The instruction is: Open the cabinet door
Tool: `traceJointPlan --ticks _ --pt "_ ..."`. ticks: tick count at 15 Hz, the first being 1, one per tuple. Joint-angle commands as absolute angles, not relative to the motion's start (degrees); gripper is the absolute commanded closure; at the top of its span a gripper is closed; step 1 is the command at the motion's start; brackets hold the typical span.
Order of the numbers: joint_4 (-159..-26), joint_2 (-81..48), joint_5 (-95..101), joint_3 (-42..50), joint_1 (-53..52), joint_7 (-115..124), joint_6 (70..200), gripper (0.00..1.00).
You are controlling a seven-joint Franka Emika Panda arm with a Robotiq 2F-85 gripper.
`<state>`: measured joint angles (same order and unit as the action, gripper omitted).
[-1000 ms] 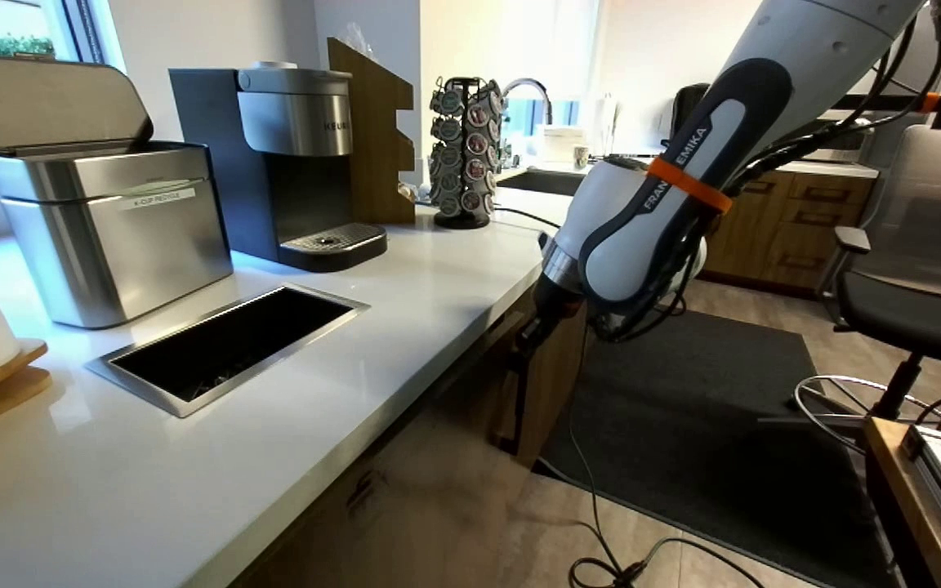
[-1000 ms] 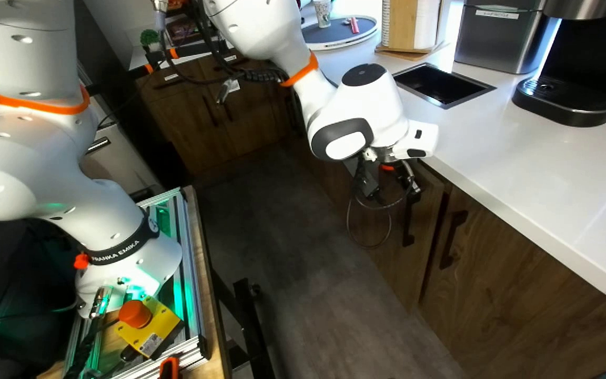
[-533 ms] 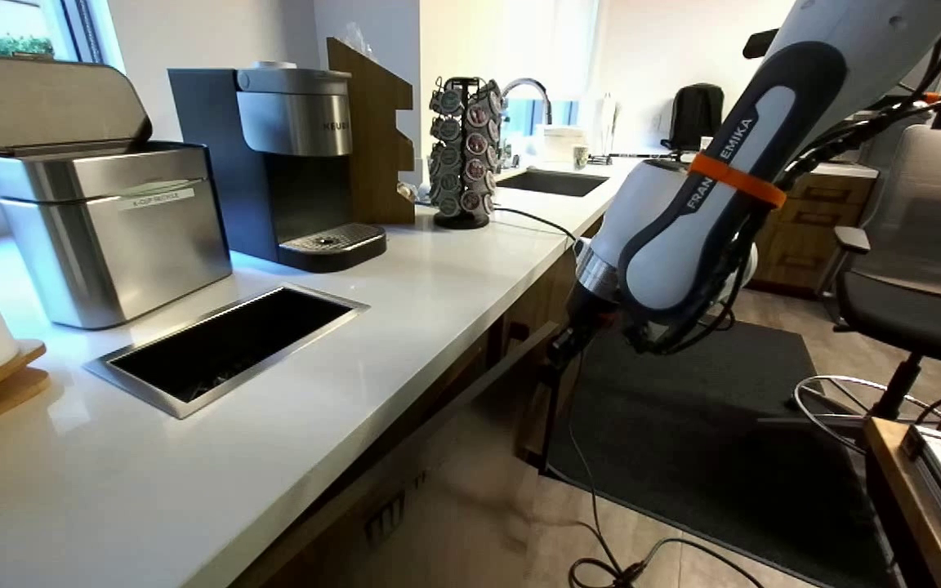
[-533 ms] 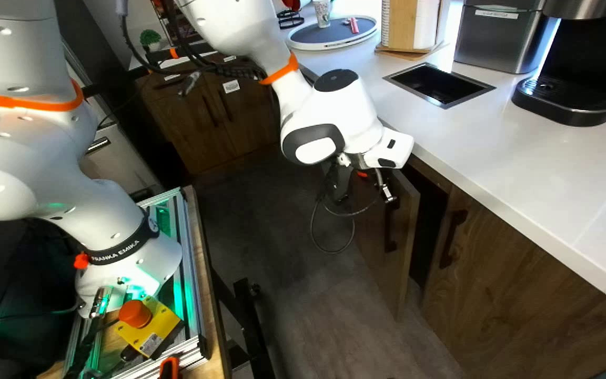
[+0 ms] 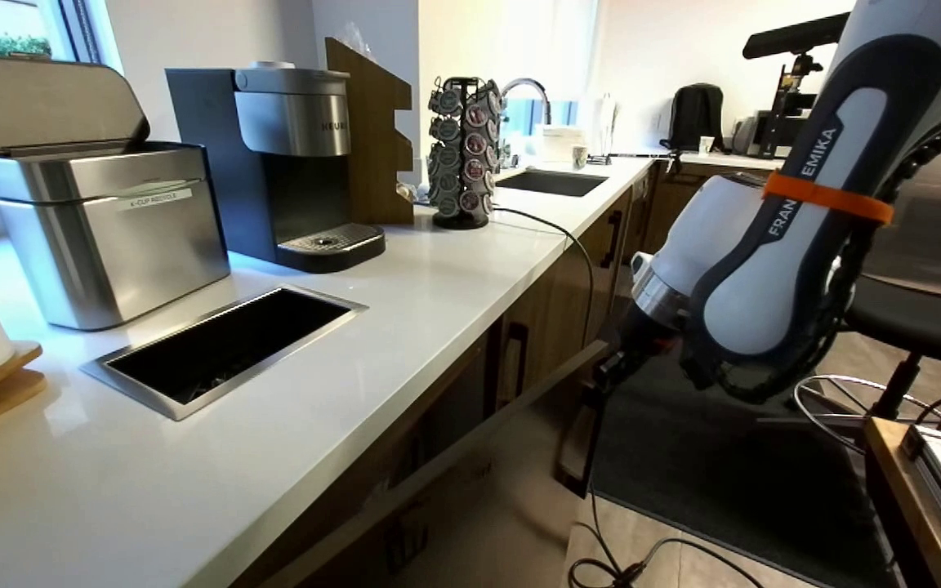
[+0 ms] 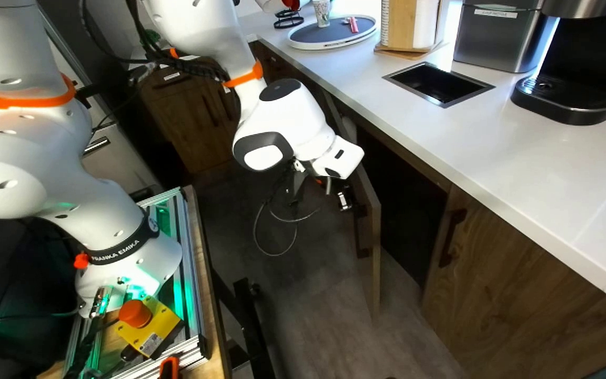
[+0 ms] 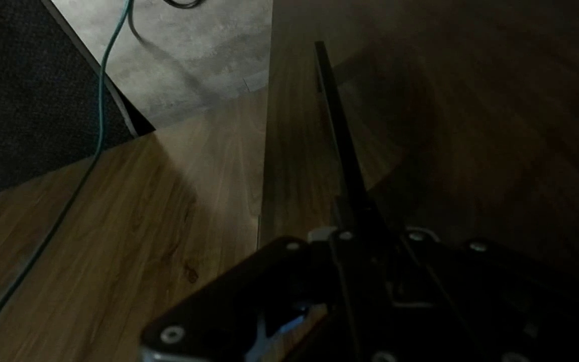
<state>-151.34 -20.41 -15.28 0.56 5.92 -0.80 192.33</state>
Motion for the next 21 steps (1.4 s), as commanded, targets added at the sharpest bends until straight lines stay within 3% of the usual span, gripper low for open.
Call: traceJointPlan --ticks 1,11,12,21 --pt "-157.94 -16.41 -19.76 -3.71 1.07 11.51 192.54 0.97" --pt "-163.22 -10.46 -45.04 -14.92 0.61 7.04 188.58 0.97" --pt "-163.65 -9.55 -47.33 -16.33 1.02 6.14 188.25 0.62" --pt "-165.69 -4.64 -76.73 -22.73 -2.60 -3.81 186.85 0.60"
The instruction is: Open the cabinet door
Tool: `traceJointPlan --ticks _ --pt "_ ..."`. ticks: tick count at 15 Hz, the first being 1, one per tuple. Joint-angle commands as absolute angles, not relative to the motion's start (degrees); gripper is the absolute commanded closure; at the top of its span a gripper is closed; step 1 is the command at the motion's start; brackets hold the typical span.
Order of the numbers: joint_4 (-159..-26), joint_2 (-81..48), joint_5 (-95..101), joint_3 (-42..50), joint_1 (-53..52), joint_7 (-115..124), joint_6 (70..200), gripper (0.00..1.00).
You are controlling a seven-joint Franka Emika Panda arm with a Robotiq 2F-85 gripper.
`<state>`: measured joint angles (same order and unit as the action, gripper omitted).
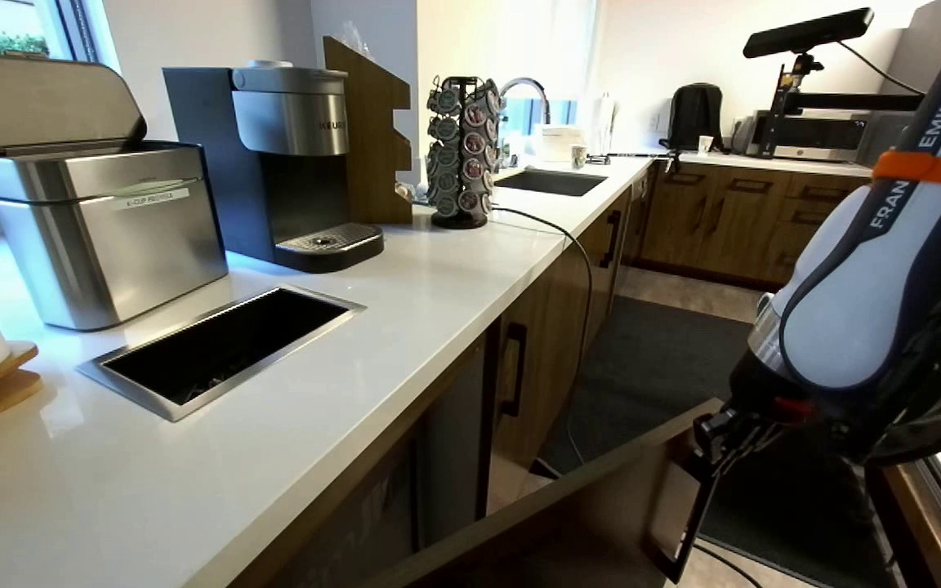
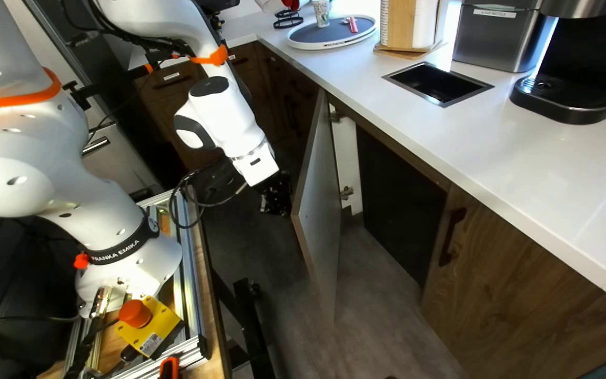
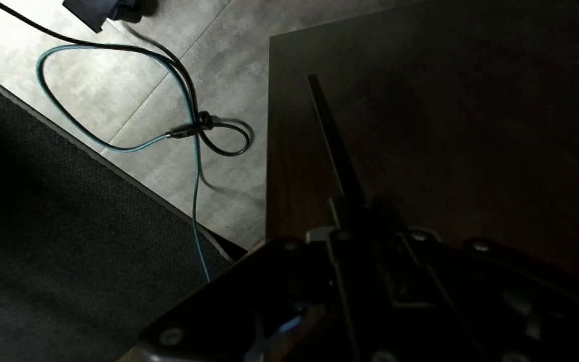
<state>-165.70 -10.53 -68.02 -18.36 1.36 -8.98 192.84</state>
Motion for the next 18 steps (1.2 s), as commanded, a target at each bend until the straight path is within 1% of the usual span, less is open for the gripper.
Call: traceJointPlan --ticks 1,2,4,5,7,8,10,14,16,18 --pt "-165.73 -4.48 -79.33 -23.34 -2.70 -4.91 186.70 0.60" --pt "-165.54 -4.22 -82.24 -24.05 -2.78 -5.01 186.25 0.57" --pt "-164.94 -2.37 -85.47 -25.27 -1.98 -6.66 184.06 0.44" --pt "-164.84 -2.82 -85.80 -25.48 -2.02 -8.88 184.86 0.35" --pt "-164.80 -2.10 -84.91 -25.74 -1.37 -13.64 185.15 0.22" --pt "-164.70 -2.81 -84.31 -25.70 -1.35 -15.82 185.80 0.13" --pt "-162.30 -1.95 -84.39 -26.45 -1.13 -19.88 183.50 0.00" --pt "-158.15 0.48 -84.94 -27.12 -0.91 -28.55 173.77 0.00" --pt "-157.44 -0.63 -80.39 -26.07 -0.19 -27.65 170.68 0.00" --pt "-157.30 -2.87 -72.00 -24.26 0.98 -23.07 170.69 0.00"
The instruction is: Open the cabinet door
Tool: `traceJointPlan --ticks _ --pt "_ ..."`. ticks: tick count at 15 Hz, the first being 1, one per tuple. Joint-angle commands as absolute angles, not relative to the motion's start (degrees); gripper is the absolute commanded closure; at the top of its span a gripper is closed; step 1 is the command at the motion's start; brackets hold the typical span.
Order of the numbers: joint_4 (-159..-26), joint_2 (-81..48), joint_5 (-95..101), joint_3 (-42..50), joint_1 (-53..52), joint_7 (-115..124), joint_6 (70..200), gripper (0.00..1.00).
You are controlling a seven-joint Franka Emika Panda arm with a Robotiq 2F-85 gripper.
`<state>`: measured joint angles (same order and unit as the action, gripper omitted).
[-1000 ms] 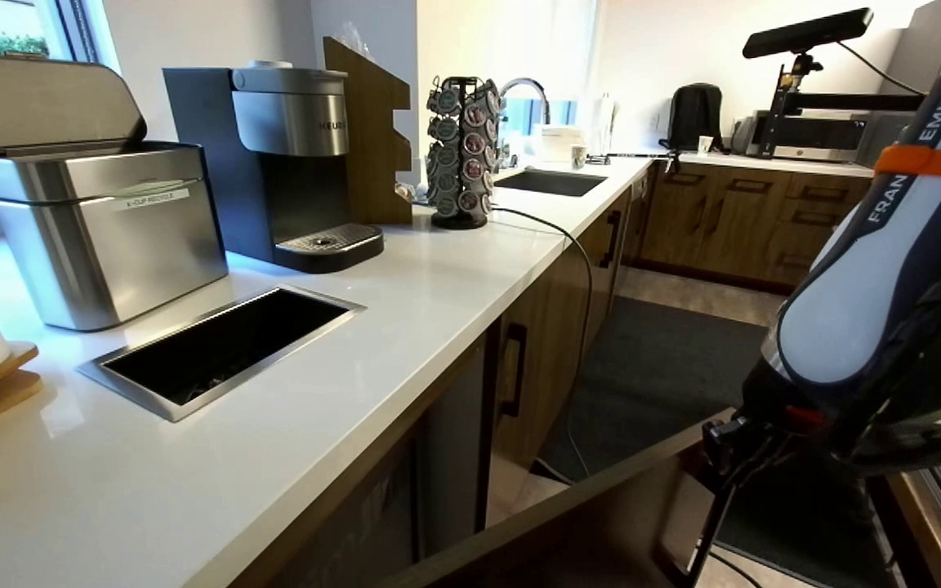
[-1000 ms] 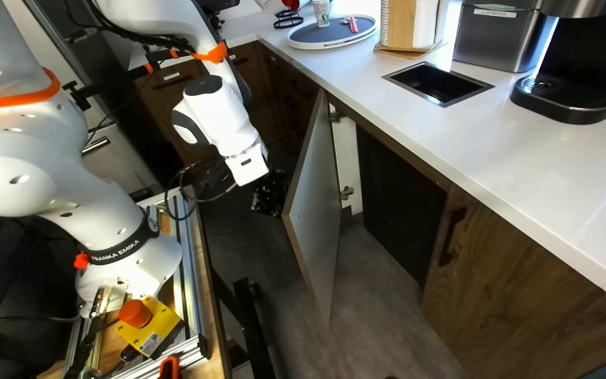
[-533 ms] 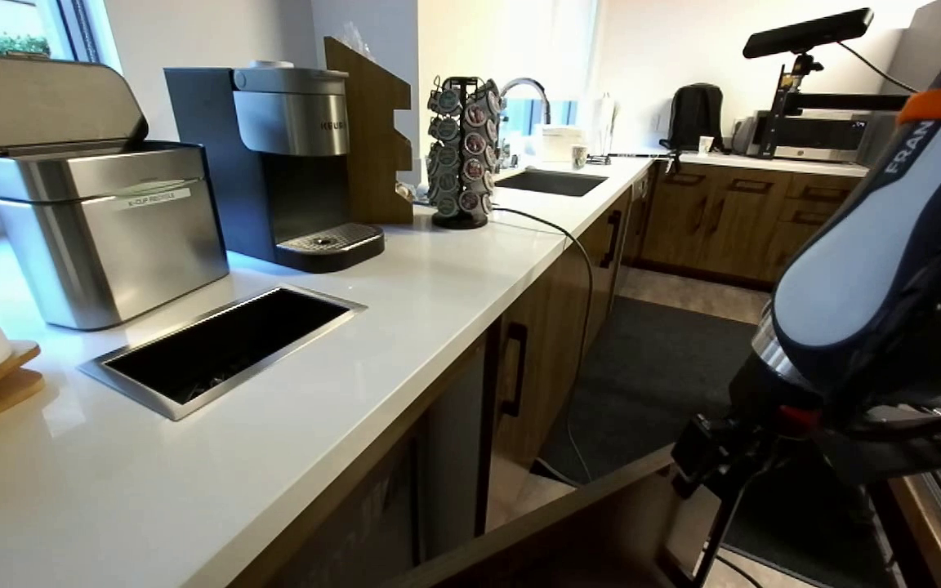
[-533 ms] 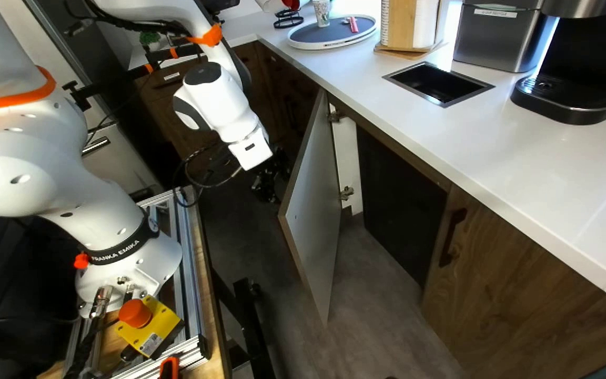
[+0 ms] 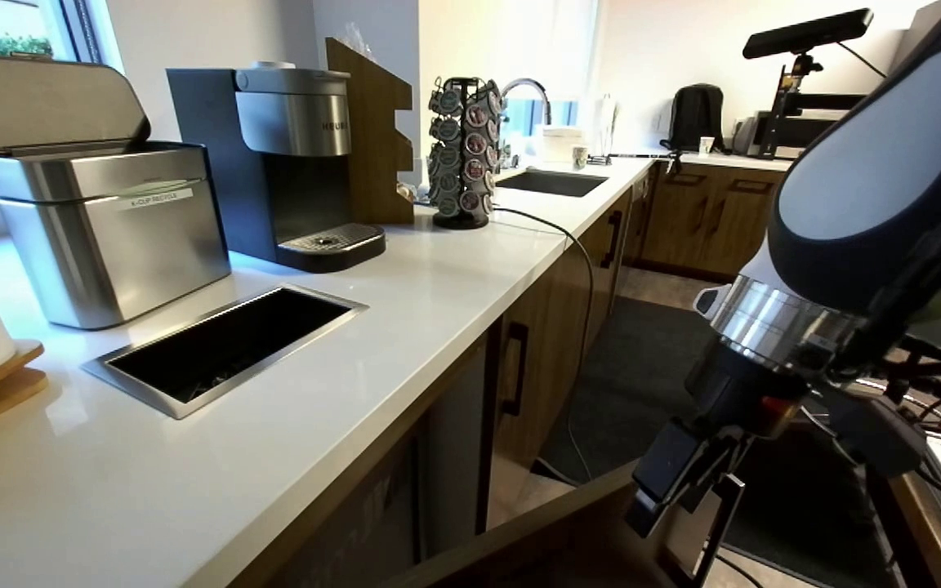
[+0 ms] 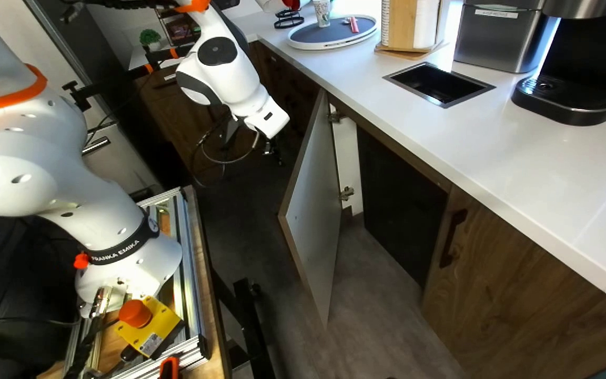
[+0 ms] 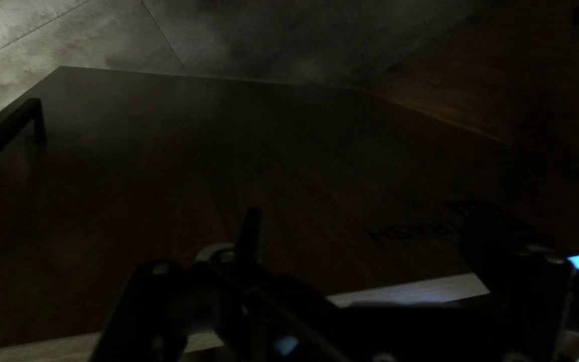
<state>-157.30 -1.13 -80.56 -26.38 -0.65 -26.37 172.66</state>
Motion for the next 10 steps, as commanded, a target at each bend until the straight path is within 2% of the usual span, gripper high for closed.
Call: traceJointPlan --ticks 1,2,5,7,10 --pt "-157.37 -3.76 -67.36 -23.02 1.53 -21.23 171.84 0.00" --pt "-157.46 -5.52 -62.06 -17.19 -2.37 -18.59 174.52 0.00" --pt "-157.54 -7.40 -47.99 -9.59 -1.64 -13.98 176.13 0.00" --pt "-157.44 -6.25 -38.61 -4.47 -0.31 -10.93 174.09 0.00" --pt "-158.36 2.60 -32.81 3.16 1.15 -15.34 163.51 0.00"
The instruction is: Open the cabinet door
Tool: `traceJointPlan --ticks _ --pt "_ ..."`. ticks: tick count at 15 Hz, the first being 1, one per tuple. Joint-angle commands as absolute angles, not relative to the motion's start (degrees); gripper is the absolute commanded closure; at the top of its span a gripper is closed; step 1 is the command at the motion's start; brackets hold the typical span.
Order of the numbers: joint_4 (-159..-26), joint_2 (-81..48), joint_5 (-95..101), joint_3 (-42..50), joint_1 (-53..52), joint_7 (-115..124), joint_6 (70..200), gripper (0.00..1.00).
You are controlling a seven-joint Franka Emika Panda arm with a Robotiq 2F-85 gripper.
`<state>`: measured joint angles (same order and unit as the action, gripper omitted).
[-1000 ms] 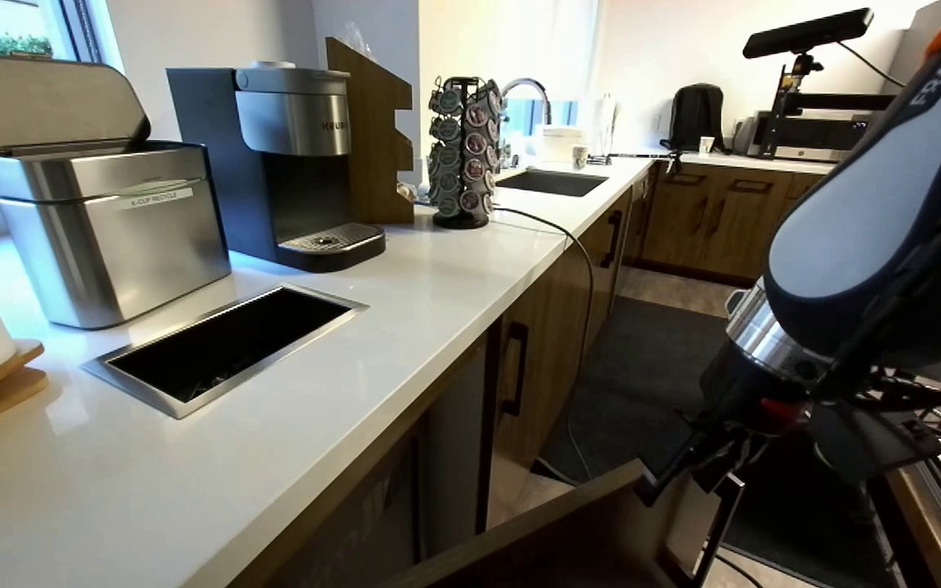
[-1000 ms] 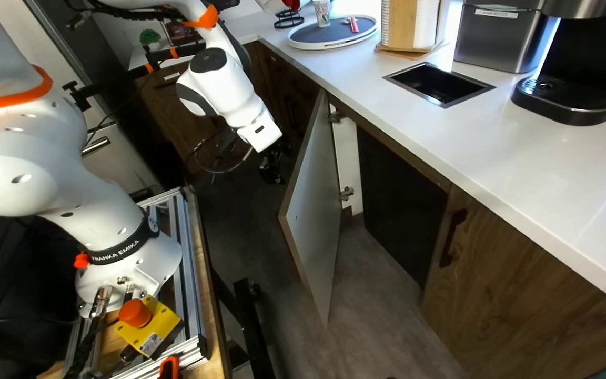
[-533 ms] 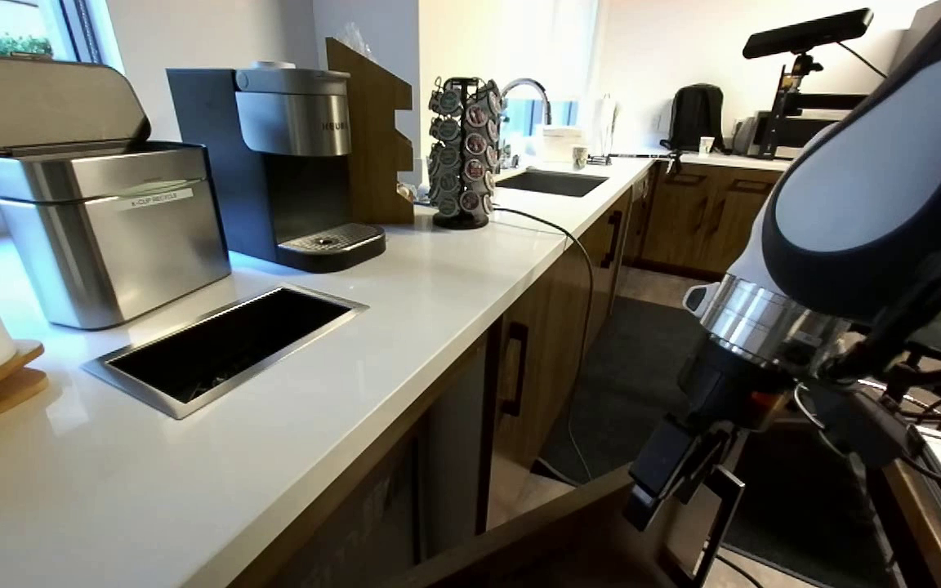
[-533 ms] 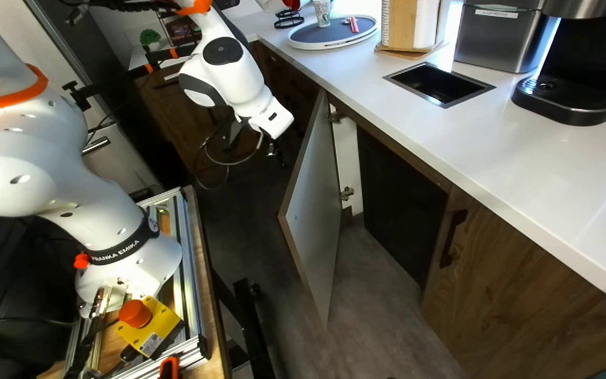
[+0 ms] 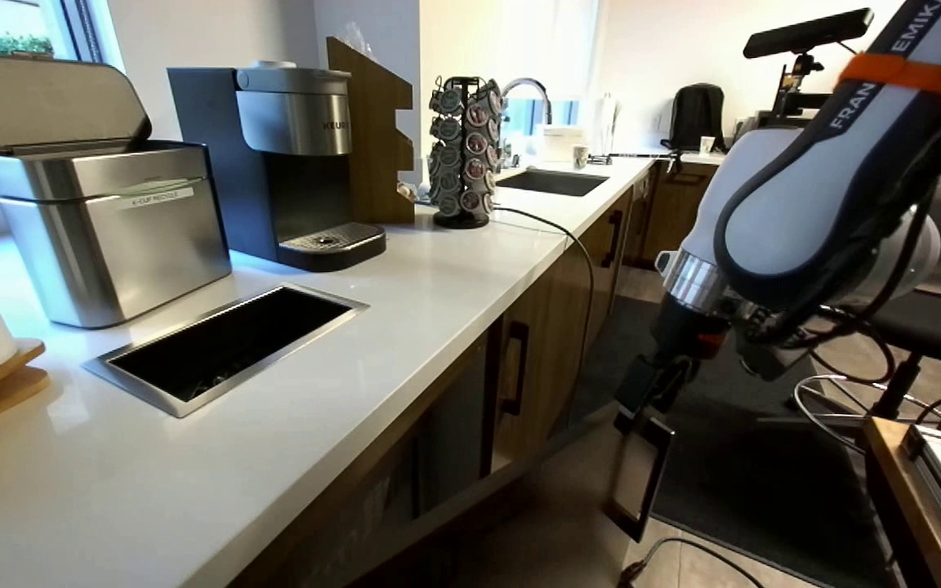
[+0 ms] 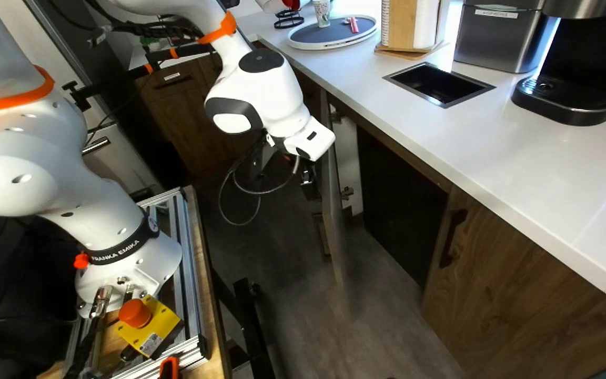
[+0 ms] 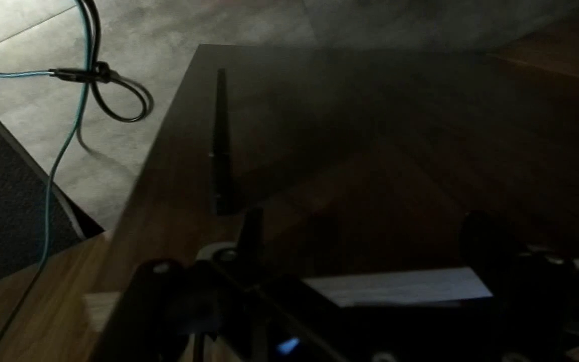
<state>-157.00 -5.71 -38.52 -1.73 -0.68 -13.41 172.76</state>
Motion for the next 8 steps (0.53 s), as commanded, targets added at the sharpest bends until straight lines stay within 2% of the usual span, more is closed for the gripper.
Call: traceJointPlan --ticks 1,4,8 --pt "-160.75 7.05 -30.36 4.41 2.24 -15.27 160.31 0.00" --pt "-157.39 13.75 -22.28 8.20 5.64 -14.85 147.66 0.00" --pt "-156.40 26.36 -11.12 11.28 9.33 -16.21 138.85 0.00"
